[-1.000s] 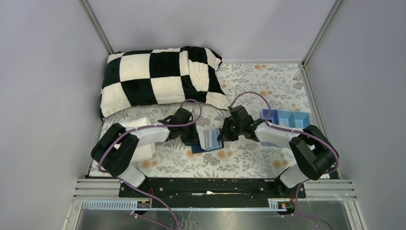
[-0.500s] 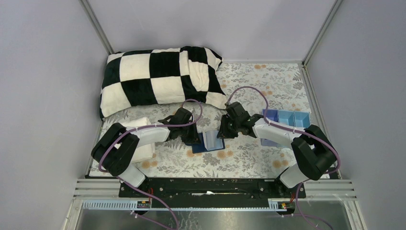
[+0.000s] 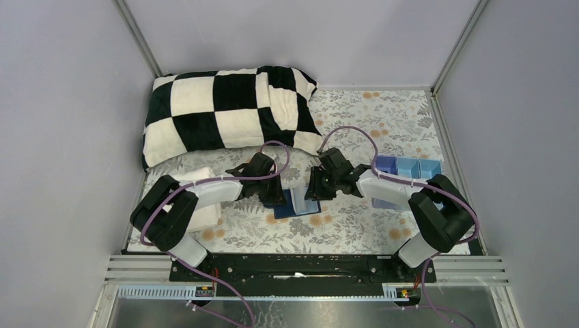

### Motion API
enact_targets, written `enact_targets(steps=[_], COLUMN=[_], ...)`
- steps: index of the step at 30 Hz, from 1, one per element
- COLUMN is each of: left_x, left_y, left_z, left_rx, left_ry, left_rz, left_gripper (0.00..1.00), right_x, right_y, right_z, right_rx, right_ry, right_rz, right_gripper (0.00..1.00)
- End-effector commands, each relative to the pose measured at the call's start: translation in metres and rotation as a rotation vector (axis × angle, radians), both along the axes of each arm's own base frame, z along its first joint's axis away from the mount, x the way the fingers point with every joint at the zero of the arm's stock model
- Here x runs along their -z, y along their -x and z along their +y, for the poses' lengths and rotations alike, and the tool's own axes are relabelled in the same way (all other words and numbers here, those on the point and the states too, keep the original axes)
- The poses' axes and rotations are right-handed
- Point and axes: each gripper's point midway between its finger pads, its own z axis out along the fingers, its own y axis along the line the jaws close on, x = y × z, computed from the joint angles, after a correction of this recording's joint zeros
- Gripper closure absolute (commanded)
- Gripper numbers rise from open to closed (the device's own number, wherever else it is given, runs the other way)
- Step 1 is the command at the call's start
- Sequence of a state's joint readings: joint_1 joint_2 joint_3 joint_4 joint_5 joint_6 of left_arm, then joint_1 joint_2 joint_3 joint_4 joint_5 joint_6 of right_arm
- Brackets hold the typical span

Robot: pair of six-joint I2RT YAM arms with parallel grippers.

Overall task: Take the credit cards out of the card holder
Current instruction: Open the card holder at the center of the board.

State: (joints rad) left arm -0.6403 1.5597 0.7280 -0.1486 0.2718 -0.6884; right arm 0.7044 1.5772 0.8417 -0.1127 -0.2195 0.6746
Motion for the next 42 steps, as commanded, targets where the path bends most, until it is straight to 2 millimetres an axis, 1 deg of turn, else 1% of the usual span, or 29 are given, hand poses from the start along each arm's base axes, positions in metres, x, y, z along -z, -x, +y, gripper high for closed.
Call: enact_targets(steps=[1, 5, 7, 8, 9, 16, 20, 23, 28, 30, 32, 36, 42], left_x=[-0.036, -0.06, -0.065, -0.064, -0.061, -0.025, -0.005, 0.005, 0.008, 0.008, 0.008, 0.009, 0.007], left_y=[-0.008, -0.013, -0.013, -0.012, -0.012, -0.002, 0.002, 0.004, 0.004, 0.004, 0.004, 0.003, 0.001], left_z=[-0.009, -0.007, -0.005, -0.004, -0.003, 0.008, 0.013, 0.013, 0.013, 0.013, 0.014, 0.013, 0.01], left_rx=[0.044, 0.037, 0.035, 0.036, 0.034, 0.02, 0.017, 0.02, 0.022, 0.02, 0.02, 0.021, 0.025], left_ry=[0.041, 0.047, 0.044, 0.04, 0.032, -0.028, -0.06, -0.071, -0.074, -0.074, -0.077, -0.075, -0.064], left_rz=[-0.065, -0.12, -0.13, -0.13, -0.126, -0.058, -0.024, -0.005, 0.0, -0.002, -0.001, 0.001, -0.004], left_gripper=[0.87, 0.85, 0.85, 0.85, 0.85, 0.86, 0.86, 0.87, 0.88, 0.88, 0.88, 0.88, 0.88], right_x=[0.006, 0.01, 0.012, 0.013, 0.014, 0.017, 0.011, 0.012, 0.02, 0.023, 0.021, 0.018, 0.007], right_y=[-0.004, -0.003, -0.002, -0.002, -0.001, -0.002, -0.004, -0.005, -0.004, 0.0, -0.002, 0.0, 0.008], right_z=[-0.006, -0.005, -0.003, -0.002, -0.002, -0.002, -0.009, -0.015, -0.013, -0.012, -0.007, -0.002, 0.019], right_rx=[0.035, 0.031, 0.026, 0.026, 0.025, 0.033, 0.074, 0.096, 0.09, 0.086, 0.086, 0.076, 0.028], right_ry=[0.037, 0.032, 0.024, 0.021, 0.018, 0.015, 0.017, 0.035, 0.037, 0.029, 0.003, -0.034, -0.162], right_rz=[-0.033, -0.021, -0.013, -0.011, -0.009, -0.008, -0.043, -0.057, -0.038, -0.018, -0.029, -0.02, 0.014], right_gripper=[0.6, 0.6, 0.6, 0.6, 0.6, 0.61, 0.6, 0.6, 0.6, 0.6, 0.6, 0.59, 0.59])
